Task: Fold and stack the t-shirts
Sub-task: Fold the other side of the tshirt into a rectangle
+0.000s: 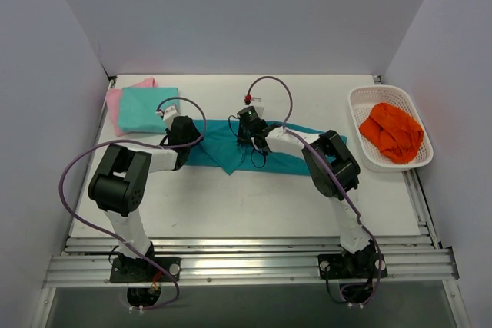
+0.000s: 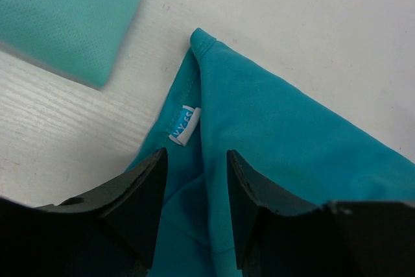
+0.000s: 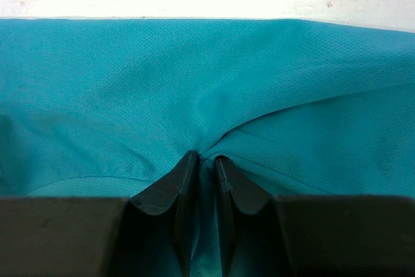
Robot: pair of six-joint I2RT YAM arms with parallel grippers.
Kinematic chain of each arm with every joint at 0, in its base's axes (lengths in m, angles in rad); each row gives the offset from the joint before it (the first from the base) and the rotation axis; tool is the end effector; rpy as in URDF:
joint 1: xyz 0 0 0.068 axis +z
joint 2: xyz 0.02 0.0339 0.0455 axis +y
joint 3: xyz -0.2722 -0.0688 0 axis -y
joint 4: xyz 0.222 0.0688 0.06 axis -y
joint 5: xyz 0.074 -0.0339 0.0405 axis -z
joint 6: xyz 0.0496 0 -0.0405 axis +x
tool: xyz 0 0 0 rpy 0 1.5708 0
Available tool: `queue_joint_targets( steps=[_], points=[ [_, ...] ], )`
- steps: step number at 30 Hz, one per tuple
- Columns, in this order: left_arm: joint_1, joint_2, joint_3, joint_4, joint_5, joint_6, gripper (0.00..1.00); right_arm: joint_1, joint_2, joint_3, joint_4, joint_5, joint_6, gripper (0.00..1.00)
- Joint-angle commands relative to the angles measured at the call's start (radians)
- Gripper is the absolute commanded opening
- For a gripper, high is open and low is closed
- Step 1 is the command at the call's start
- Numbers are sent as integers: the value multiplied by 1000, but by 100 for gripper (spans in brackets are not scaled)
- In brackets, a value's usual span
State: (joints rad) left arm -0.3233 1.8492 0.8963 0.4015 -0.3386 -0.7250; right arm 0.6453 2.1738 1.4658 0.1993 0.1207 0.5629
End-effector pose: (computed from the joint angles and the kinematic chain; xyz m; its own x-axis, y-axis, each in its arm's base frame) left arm 0.3610 -0.1036 0.1658 -0.3926 -0.5281 -0.7530 -0.3059 0.8471 -0.4346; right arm 0.3948 0.2897 0.1789 -0.6029 0.2093 -0.7699 -0.2262 0.8805 0.4165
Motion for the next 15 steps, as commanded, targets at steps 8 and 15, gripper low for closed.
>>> queue_joint_targets(
  steps=[8,15],
  points=[
    [6,61,90,43,44,-25,49,-15,30,-18,0,-18,-17,14],
    [4,114,142,37,61,-37,44,-21,40,-19,8,-29,-17,14]
  ],
)
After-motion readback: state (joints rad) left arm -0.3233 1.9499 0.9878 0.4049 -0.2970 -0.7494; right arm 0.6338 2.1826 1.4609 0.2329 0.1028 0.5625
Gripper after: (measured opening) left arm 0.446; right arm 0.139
